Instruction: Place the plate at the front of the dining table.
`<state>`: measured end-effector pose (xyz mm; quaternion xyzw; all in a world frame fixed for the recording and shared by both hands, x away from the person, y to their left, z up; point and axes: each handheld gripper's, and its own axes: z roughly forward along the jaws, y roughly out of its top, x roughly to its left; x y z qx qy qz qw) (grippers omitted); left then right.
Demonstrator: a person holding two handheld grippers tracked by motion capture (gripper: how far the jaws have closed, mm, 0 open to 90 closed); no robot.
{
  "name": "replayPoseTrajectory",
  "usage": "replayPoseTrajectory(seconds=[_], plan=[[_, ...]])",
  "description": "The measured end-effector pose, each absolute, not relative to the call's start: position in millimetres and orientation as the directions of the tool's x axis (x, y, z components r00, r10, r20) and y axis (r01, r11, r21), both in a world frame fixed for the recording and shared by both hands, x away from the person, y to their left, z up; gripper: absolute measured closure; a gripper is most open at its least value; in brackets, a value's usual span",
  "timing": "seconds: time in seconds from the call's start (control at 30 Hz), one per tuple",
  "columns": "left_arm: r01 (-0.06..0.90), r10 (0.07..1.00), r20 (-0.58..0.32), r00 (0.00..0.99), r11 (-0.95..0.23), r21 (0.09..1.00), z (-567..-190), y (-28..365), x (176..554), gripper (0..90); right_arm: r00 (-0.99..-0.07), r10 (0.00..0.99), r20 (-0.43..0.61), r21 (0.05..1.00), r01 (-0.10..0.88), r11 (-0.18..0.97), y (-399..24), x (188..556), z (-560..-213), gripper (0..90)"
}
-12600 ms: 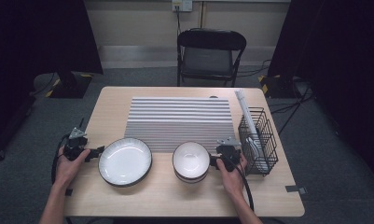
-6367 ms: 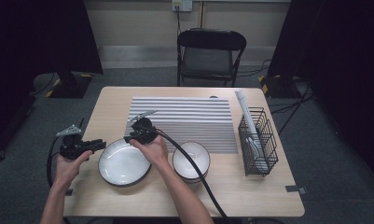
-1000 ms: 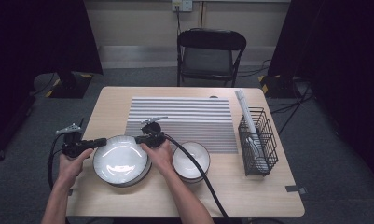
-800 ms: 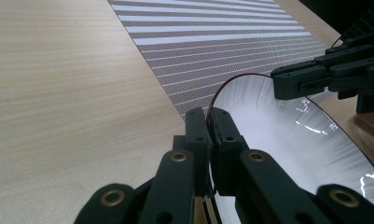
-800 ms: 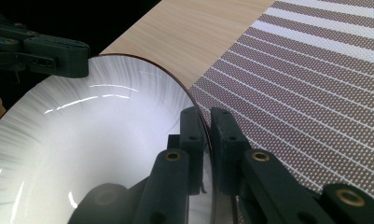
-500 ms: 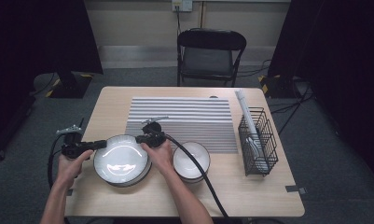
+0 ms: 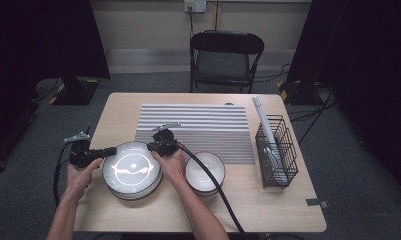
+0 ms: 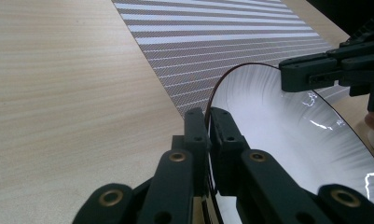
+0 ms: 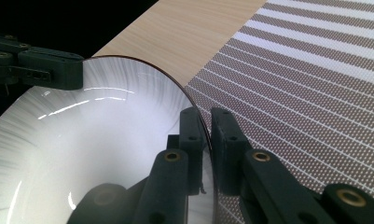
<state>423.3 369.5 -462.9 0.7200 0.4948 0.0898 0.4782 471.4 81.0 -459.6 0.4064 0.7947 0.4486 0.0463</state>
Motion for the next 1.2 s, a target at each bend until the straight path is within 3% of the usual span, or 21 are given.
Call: replayPoseTrajectory(seconds=[0.47,0.53,0.63,0.87,1.2], plan=[[0.638,0.802,-0.349,0.484,-0.051,0.768,-464.2,369.8,423.4,85.7,-0.667,0.669,0.329,0.737,0.625,0.260,76.9,469.2,-469.4,81.9],[0.633,0.810,-0.338,0.480,-0.053,0.772,-463.5,370.1,422.2,80.4,-0.666,0.669,0.331,0.735,0.626,0.261,76.8,469.4,-469.1,82.0],[0.639,0.808,-0.344,0.478,-0.051,0.768,-462.6,374.1,416.8,79.6,-0.667,0.667,0.331,0.735,0.626,0.261,76.5,469.2,-469.4,82.2],[0.657,0.796,-0.360,0.487,-0.062,0.751,-466.3,374.1,416.1,85.1,-0.667,0.665,0.336,0.733,0.628,0.260,76.4,469.7,-469.4,82.5],[0.621,0.805,-0.331,0.493,-0.059,0.782,-459.9,370.2,420.9,86.4,-0.652,0.692,0.309,0.757,0.610,0.236,75.3,470.3,-461.6,83.2]])
